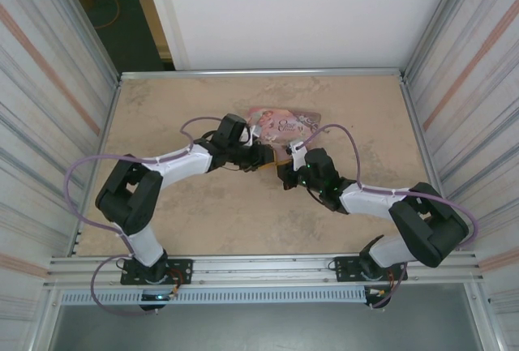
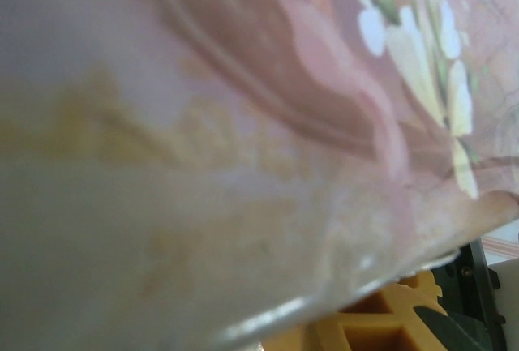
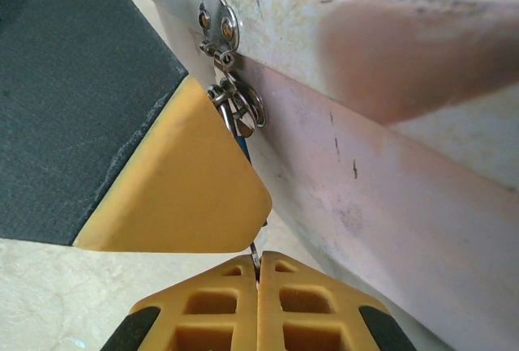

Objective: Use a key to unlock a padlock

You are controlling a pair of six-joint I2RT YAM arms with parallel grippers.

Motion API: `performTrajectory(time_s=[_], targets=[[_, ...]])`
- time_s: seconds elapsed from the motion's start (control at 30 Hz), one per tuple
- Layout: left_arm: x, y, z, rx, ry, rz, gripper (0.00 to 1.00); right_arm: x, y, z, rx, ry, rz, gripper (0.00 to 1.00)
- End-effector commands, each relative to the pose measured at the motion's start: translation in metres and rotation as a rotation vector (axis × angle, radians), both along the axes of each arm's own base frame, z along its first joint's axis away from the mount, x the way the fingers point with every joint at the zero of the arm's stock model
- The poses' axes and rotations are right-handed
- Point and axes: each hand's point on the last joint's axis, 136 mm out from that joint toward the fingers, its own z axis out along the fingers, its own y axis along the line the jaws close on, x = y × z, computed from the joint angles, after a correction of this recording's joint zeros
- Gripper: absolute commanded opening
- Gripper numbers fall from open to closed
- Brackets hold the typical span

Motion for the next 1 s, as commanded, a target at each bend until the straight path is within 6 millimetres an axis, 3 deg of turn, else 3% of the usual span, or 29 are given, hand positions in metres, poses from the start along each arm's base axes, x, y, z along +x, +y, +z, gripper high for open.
performTrajectory(time_s=[0.0, 0.4, 0.77, 0.97], targets=[[-0.013, -0.014, 0.004, -0.063, 0.035, -0.061, 0.15, -0.001, -0.003, -0.012, 0.01, 0.045, -0.013, 0.0], [-0.008, -0.01, 0.004, -0.057, 0.021, -0.052, 0.33, -0.005, -0.014, -0.046, -0.035, 0.141, -0.038, 0.0], [-0.006, 0.023, 0.029, -0.05, -0.067, 0.007, 0.46, -0.006, -0.009, -0.054, -0.023, 0.212, -0.013, 0.0], [-0.004, 0.06, 0.041, -0.042, -0.156, 0.116, 0.51, -0.009, -0.003, -0.048, -0.037, 0.304, 0.001, 0.0]])
